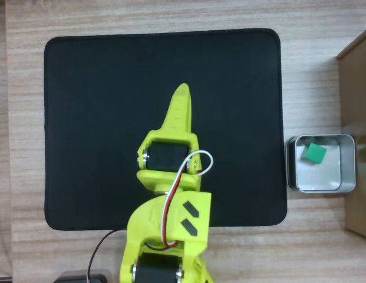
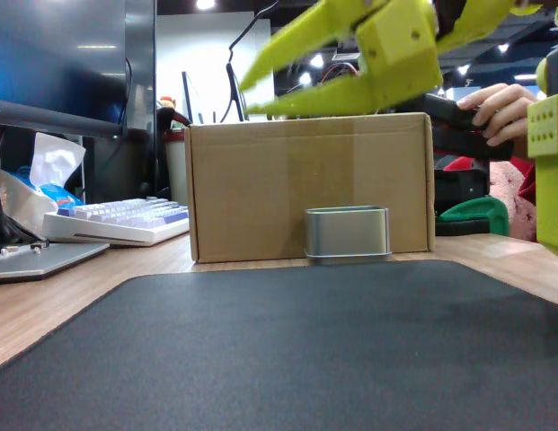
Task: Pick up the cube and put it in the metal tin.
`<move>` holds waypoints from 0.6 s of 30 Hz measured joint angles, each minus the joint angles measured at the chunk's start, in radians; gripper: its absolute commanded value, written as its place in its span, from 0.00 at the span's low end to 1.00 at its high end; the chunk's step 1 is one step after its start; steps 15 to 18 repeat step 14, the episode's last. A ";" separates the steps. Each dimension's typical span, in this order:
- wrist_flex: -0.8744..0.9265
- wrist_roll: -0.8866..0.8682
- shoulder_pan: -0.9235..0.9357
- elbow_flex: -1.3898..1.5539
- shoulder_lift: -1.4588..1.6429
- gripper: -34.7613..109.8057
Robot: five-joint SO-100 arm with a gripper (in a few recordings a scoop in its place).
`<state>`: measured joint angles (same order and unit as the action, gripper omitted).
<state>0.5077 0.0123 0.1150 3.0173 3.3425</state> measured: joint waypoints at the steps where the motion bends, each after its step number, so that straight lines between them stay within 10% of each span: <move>1: -0.006 0.000 -0.009 0.018 0.000 0.24; 18: 0.146 0.018 -0.044 0.072 -0.006 0.24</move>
